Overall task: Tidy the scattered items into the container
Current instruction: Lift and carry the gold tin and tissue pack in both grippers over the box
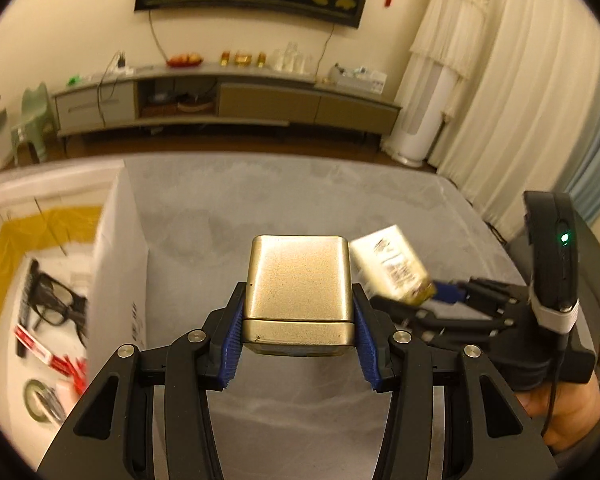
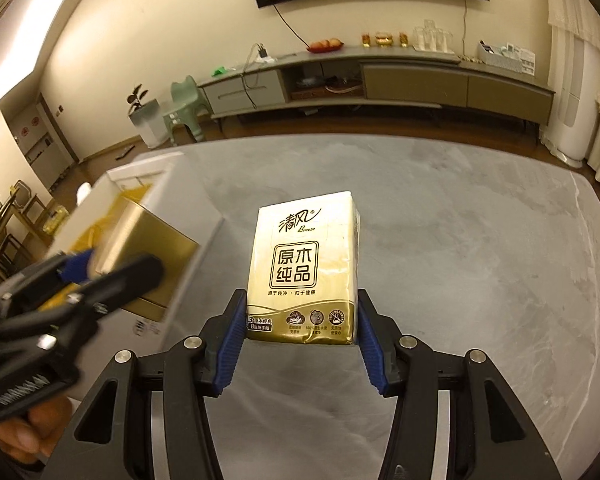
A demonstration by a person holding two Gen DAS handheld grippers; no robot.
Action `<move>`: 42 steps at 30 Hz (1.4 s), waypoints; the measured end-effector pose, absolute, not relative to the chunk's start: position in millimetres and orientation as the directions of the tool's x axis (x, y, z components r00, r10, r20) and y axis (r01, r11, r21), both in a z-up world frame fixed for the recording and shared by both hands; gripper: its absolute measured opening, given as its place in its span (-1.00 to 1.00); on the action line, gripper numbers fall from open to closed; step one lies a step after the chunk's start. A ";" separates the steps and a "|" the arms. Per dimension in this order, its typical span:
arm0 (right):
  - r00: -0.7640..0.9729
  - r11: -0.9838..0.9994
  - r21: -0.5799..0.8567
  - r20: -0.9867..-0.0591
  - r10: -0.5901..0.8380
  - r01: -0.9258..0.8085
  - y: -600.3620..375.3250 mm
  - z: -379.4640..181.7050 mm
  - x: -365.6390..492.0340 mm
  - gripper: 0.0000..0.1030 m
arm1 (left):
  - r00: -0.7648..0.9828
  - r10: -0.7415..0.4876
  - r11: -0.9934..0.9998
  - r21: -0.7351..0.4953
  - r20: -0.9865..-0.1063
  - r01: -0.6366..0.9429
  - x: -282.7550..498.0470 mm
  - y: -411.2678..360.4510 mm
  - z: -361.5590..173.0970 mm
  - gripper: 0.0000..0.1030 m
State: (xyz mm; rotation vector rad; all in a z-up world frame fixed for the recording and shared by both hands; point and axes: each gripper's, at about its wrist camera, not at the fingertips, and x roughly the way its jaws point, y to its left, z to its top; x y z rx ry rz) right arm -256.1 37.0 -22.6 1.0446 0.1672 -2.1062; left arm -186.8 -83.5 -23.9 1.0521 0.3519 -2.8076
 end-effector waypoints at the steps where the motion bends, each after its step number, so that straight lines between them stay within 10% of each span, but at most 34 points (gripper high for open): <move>1: -0.378 -0.697 0.203 -0.720 -0.582 0.688 33.6 -17.5 -252.3 0.04 | -0.756 -0.041 -0.967 -0.163 -0.653 0.194 -184.1 -83.5 -20.4 -0.02; 42: -0.408 -0.602 0.109 -0.639 -0.652 0.791 -87.9 19.6 -156.2 0.05 | -0.843 -0.109 -0.914 -0.281 -0.527 0.294 -90.5 -209.7 24.2 -0.02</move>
